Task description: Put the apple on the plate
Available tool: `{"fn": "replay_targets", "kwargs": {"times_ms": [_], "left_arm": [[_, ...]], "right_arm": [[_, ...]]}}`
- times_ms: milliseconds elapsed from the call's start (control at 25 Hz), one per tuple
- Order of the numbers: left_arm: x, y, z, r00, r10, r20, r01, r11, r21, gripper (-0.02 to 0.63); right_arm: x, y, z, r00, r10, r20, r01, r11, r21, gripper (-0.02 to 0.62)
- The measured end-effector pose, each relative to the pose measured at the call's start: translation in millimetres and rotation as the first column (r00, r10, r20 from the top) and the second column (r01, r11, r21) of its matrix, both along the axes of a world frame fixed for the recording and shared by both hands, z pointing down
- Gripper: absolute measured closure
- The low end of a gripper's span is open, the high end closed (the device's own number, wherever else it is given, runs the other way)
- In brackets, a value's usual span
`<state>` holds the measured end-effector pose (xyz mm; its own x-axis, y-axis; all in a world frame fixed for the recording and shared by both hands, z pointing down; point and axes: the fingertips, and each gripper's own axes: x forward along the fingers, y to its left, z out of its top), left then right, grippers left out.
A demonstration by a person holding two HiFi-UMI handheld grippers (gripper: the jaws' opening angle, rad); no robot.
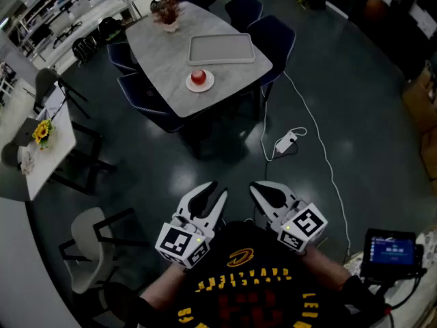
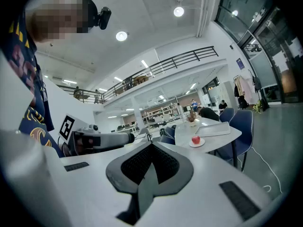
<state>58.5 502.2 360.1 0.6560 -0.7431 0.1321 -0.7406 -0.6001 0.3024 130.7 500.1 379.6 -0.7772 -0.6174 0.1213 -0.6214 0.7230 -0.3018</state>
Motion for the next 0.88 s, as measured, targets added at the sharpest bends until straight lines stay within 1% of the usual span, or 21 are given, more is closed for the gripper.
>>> {"fn": "replay_targets", "kwargs": {"times_ms": [200,360,480,600,760,880], "left_arm": [[5,8,4,1.000,-0.011,0.002,0.011,1.000,0.006,0.489],[13,14,8,0.999,-0.033,0.007,0.033,0.999,0.015,0.489],[15,8,6,0.997,-0.074,0.008,0.074,0.997,0.028,0.489],[4,15,3,0.993,-0.119,-0.014,0.119,0.992,0.037,0.489],[-6,22,8,0.991,-0.134,-0.027,0.134,0.991,0.007,0.489],[5,4,13,0.991,-0.133,-0.023,0.133,0.991,-0.014,0.489]], "right_arm": [[5,7,4,1.000,-0.012,-0.003,0.012,1.000,0.007,0.588],[18,12,8,1.000,-0.001,0.028,0.001,1.000,0.005,0.586],[32,8,11,0.999,0.021,0.050,-0.021,1.000,-0.016,0.586],[33,16,15,0.998,0.035,0.051,-0.034,0.999,-0.025,0.586],[23,22,16,0.999,0.027,0.041,-0.026,0.999,-0.035,0.586],[29,2,18,0.999,0.013,0.040,-0.011,0.999,-0.045,0.586]]}}
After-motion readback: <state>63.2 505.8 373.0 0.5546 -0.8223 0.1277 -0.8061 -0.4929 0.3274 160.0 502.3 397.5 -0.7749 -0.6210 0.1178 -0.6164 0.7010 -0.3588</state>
